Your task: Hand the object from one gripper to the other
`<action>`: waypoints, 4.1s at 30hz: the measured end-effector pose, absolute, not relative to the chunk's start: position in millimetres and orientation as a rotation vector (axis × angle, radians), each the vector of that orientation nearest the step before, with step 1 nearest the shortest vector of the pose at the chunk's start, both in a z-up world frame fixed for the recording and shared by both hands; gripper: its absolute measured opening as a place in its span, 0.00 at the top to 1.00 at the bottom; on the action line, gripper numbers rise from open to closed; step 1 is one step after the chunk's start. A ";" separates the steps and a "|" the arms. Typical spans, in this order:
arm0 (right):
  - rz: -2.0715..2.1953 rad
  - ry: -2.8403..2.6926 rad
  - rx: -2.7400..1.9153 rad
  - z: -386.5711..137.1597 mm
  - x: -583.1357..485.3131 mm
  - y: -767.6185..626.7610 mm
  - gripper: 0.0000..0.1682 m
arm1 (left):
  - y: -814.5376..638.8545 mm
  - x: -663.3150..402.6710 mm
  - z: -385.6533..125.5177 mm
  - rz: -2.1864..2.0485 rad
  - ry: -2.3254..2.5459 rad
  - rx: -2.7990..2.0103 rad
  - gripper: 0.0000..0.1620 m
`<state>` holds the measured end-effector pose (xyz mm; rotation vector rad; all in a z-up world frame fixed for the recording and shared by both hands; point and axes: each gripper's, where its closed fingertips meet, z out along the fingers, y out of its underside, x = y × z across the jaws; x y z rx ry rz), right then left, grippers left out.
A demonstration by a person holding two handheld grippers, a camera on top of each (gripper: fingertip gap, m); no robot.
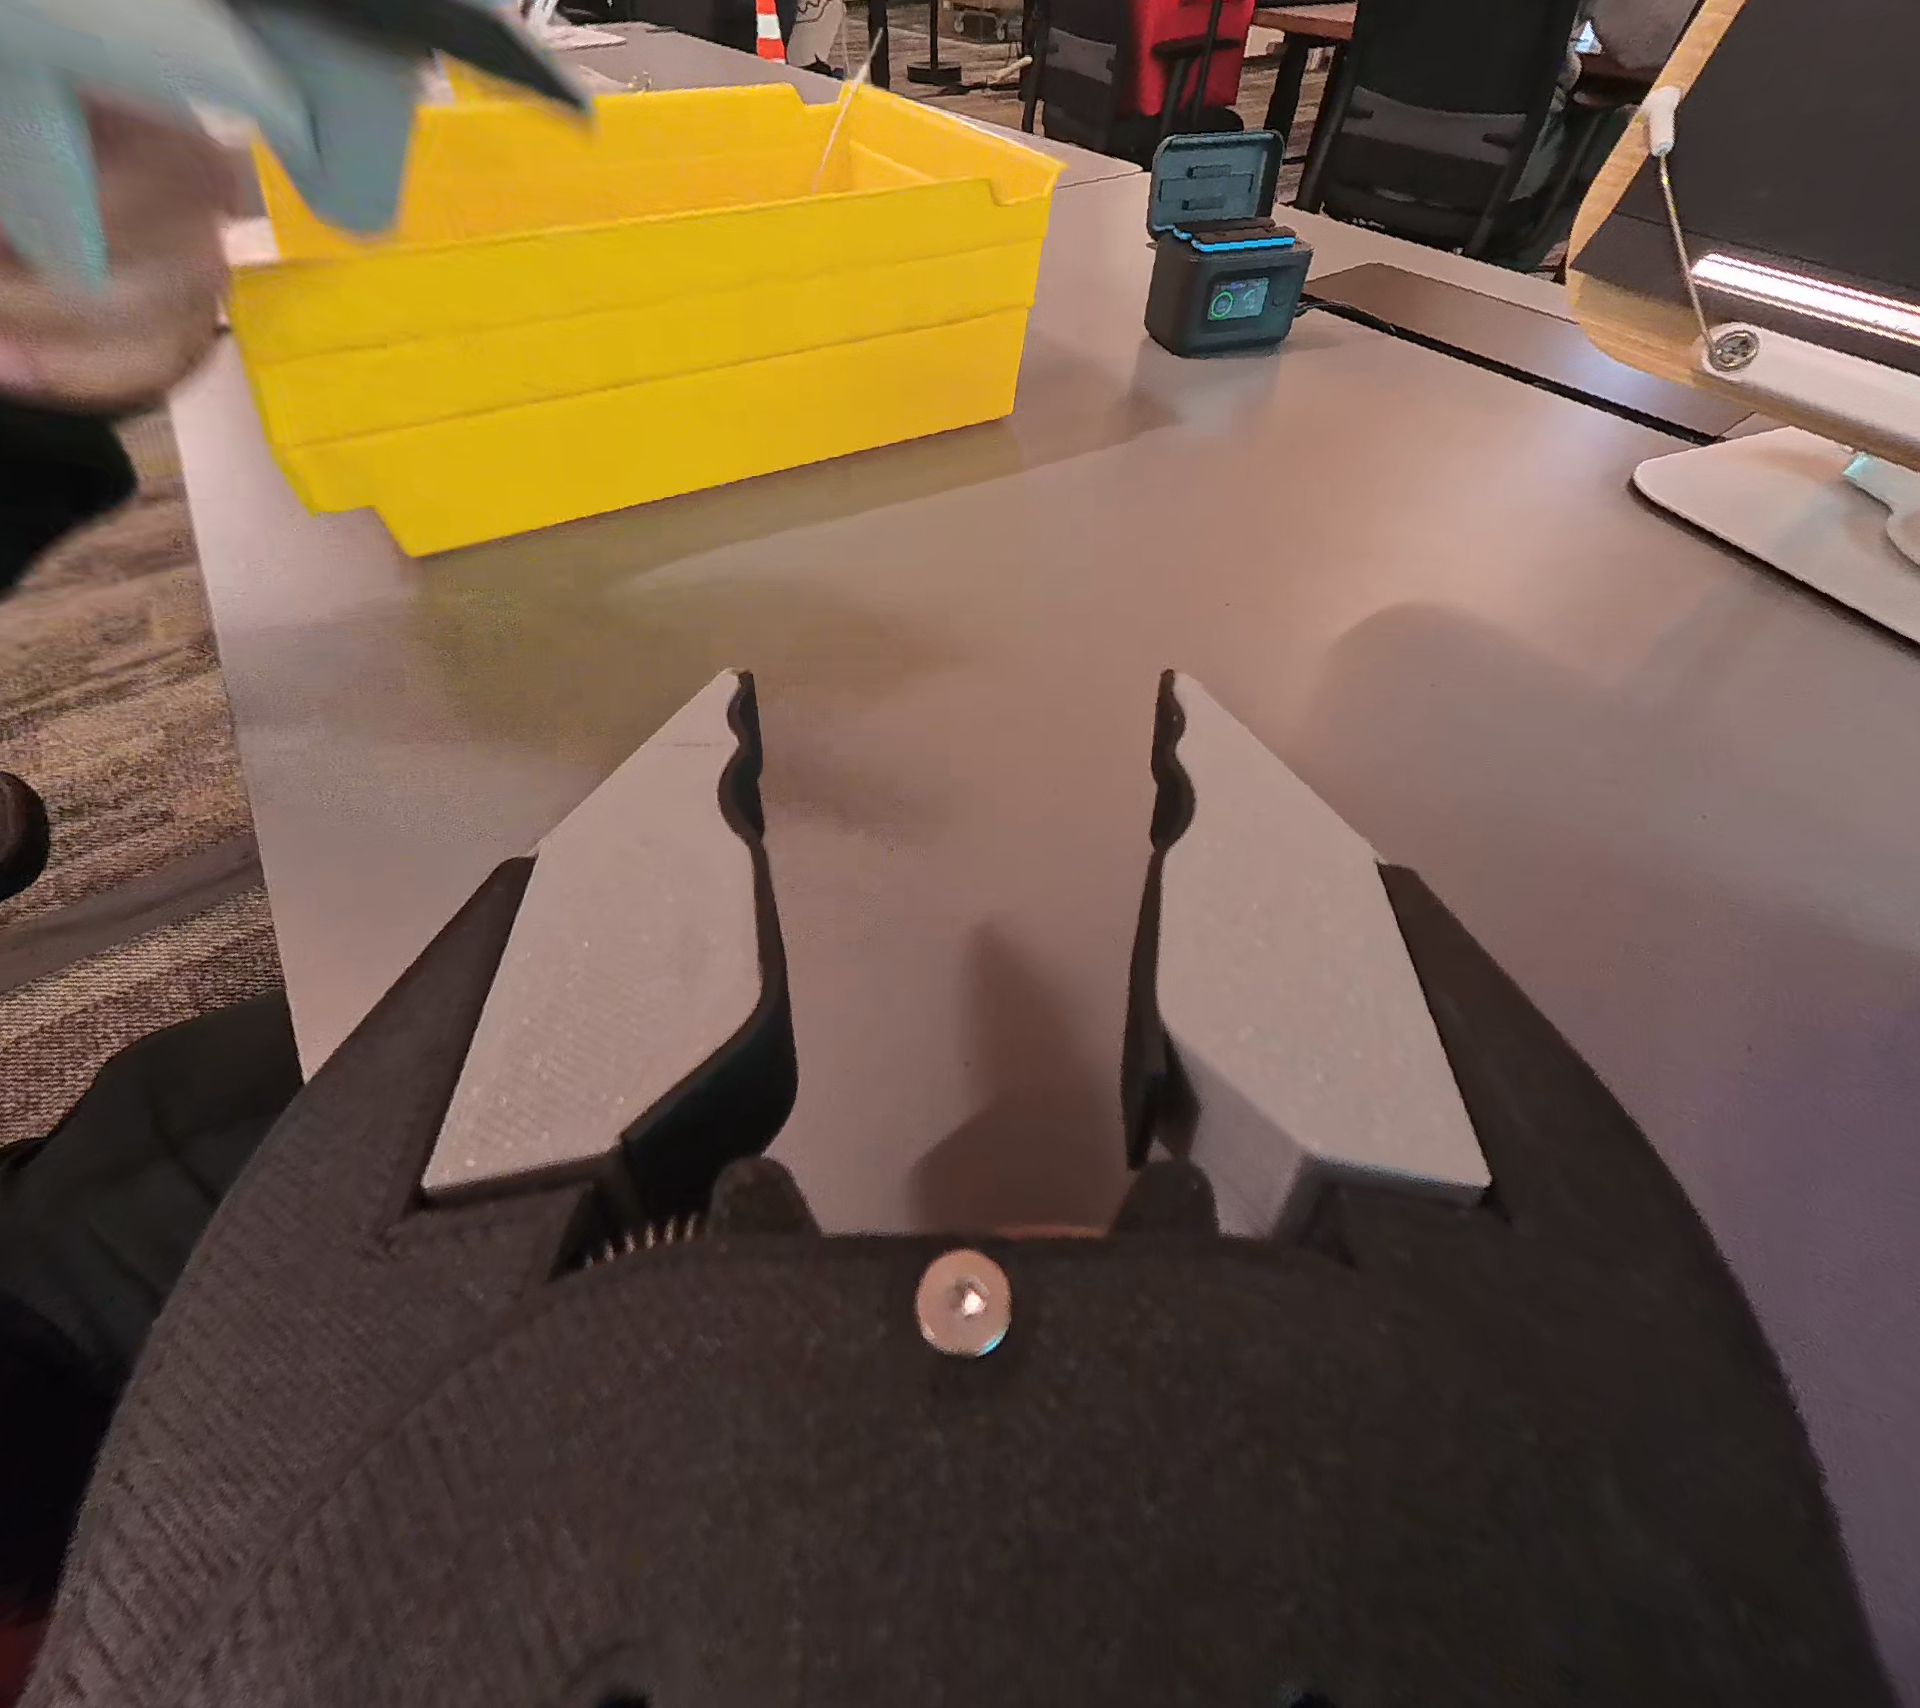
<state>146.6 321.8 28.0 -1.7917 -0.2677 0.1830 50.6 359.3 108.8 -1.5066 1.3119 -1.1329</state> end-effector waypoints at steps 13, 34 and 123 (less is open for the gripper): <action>0.210 -0.289 -1.830 21.9 142.8 323.5 0.57 | 582.2 34.2 21.3 -0.717 1.127 -2.048 0.66; 0.228 -0.294 -1.834 21.0 141.5 323.4 0.57 | 588.6 24.8 64.7 -0.196 1.292 -1.678 0.74; 0.564 -0.557 -1.721 32.1 83.8 284.3 0.80 | 286.1 109.6 34.6 -0.096 1.375 -0.490 0.74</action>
